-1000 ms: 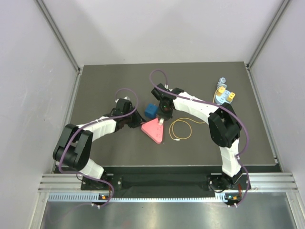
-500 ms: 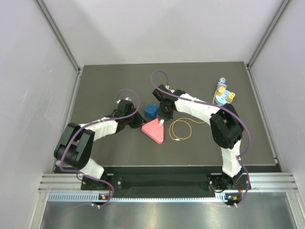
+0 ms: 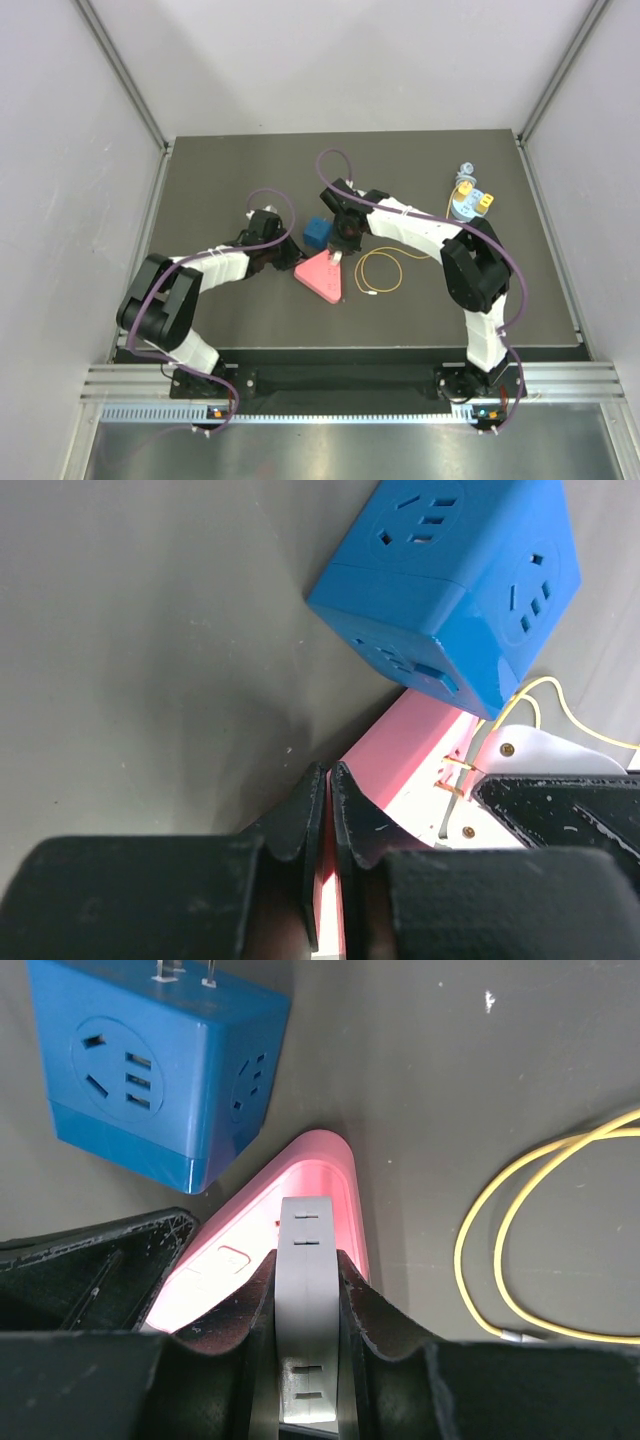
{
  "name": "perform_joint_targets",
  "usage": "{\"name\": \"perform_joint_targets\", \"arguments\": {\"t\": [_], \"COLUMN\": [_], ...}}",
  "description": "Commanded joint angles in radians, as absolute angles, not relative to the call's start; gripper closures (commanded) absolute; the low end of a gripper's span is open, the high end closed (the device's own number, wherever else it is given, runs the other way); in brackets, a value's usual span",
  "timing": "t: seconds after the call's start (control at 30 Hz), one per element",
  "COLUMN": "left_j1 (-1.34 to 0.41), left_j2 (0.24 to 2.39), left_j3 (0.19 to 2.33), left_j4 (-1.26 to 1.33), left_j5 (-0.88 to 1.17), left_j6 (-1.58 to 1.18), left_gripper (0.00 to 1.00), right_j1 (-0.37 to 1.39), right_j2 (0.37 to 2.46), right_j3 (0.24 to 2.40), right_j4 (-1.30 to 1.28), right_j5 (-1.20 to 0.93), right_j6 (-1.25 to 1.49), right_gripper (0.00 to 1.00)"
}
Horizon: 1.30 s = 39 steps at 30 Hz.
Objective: Insert the plug
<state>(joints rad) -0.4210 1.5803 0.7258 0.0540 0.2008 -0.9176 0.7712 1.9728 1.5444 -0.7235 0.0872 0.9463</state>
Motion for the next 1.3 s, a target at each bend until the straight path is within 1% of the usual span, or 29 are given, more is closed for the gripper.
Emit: {"name": "perform_joint_targets", "arguments": {"t": [0.0, 0.6, 0.63, 0.77, 0.93, 1.1, 1.27], "left_j1": [-0.445, -0.448, -0.448, -0.448, -0.448, -0.448, -0.448], "left_j2": [1.597, 1.597, 1.6, 1.598, 1.598, 1.597, 1.595], "left_j3": [0.719, 0.719, 0.719, 0.719, 0.719, 0.719, 0.719], "left_j4": [0.054, 0.049, 0.048, 0.048, 0.048, 0.046, 0.043], "left_j5": [0.247, 0.245, 0.247, 0.244, 0.245, 0.247, 0.245], "left_j6": [-0.914, -0.907, -0.907, -0.905, -0.905, -0.904, -0.904], "left_gripper": [0.91, 0.92, 0.92, 0.93, 0.93, 0.93, 0.93], "right_j1": [0.784, 0.779, 0.779, 0.779, 0.779, 0.781, 0.781], "right_j2": [1.951, 1.905, 1.904, 1.899, 1.893, 1.898, 1.901], "right_j3": [1.537, 1.43, 1.43, 1.431, 1.434, 1.437, 1.436], "right_j4": [-0.614, -0.451, -0.449, -0.459, -0.479, -0.515, -0.525], "right_j5": [0.061, -0.037, -0.046, -0.051, -0.049, -0.054, -0.058], "right_j6": [0.999, 0.969, 0.959, 0.943, 0.922, 0.907, 0.894], "right_gripper": [1.0, 1.0, 0.99, 0.85, 0.77, 0.73, 0.72]}}
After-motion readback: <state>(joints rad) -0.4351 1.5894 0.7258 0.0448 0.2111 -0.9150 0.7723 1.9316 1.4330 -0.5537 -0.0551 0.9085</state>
